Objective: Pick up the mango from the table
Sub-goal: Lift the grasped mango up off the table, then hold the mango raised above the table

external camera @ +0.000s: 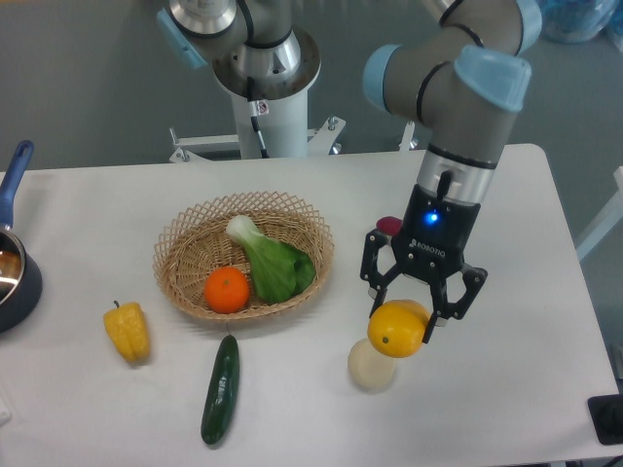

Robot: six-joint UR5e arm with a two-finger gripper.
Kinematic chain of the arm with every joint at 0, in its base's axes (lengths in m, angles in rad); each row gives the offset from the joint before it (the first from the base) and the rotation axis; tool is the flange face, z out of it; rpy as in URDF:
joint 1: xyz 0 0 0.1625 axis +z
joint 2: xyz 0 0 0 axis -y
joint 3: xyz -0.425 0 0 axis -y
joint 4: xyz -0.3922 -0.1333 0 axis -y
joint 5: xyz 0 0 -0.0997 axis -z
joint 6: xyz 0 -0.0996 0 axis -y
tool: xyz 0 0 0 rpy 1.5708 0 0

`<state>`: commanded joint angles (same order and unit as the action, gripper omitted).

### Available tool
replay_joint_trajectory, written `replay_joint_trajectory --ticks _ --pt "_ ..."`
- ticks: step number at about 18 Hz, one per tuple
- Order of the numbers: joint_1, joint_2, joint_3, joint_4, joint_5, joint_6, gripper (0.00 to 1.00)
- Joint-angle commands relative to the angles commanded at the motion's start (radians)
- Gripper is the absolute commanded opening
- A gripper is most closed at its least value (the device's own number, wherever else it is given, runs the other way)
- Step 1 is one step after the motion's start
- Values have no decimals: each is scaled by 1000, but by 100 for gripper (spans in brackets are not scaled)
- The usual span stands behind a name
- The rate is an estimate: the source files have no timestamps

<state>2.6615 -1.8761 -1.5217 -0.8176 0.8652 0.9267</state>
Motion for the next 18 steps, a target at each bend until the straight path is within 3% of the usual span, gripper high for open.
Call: replay_joint_trajectory --ticks 18 --pt "3 0 8 2 2 6 13"
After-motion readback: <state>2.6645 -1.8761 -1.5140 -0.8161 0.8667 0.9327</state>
